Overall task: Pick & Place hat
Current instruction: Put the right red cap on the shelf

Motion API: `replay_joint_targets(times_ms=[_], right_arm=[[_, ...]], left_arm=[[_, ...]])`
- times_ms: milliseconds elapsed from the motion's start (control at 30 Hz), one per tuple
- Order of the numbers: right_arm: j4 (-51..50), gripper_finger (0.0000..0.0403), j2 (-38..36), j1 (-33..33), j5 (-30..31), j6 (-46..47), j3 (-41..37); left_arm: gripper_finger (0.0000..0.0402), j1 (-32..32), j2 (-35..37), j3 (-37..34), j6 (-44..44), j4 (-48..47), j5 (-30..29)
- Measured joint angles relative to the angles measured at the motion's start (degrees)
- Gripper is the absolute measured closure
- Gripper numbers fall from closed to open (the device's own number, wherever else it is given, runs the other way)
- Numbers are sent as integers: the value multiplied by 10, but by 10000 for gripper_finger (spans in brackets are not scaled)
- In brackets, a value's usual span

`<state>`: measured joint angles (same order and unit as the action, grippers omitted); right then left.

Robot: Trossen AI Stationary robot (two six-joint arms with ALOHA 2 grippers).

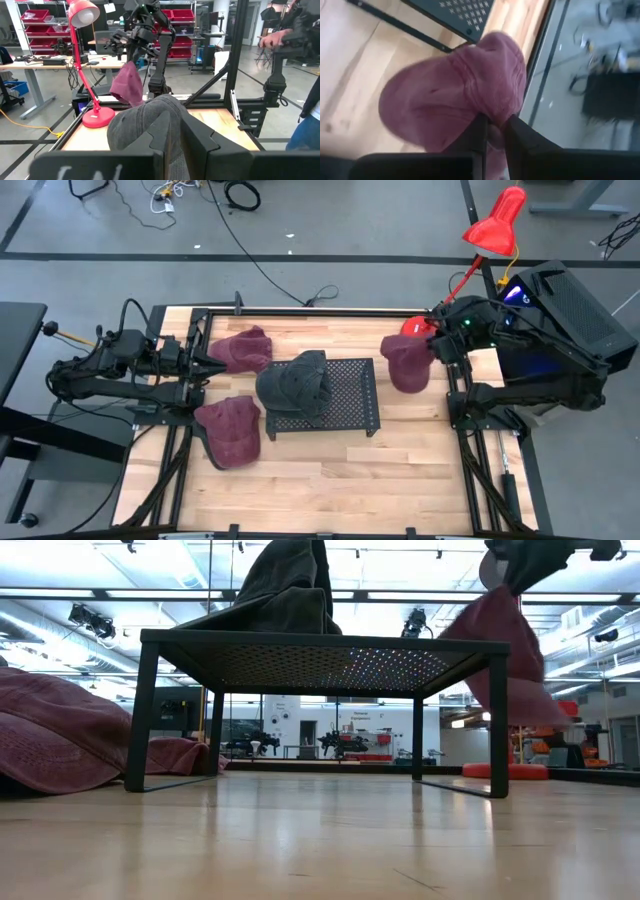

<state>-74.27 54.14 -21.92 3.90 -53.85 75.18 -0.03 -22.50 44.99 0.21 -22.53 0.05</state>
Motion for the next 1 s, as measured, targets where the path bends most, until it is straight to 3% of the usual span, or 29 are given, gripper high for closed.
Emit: replay_joint_targets(times_ms=[367, 700, 1000], right_arm=[[37, 367, 0, 57, -5, -157, 3], [126, 367, 0, 127, -57, -182, 3], [204, 367, 0, 152, -101, -183, 3]], left_arm=[[353, 0, 0, 0, 0, 0, 0], [353, 0, 0, 0, 0, 0, 0], [353, 0, 0, 0, 0, 0, 0]])
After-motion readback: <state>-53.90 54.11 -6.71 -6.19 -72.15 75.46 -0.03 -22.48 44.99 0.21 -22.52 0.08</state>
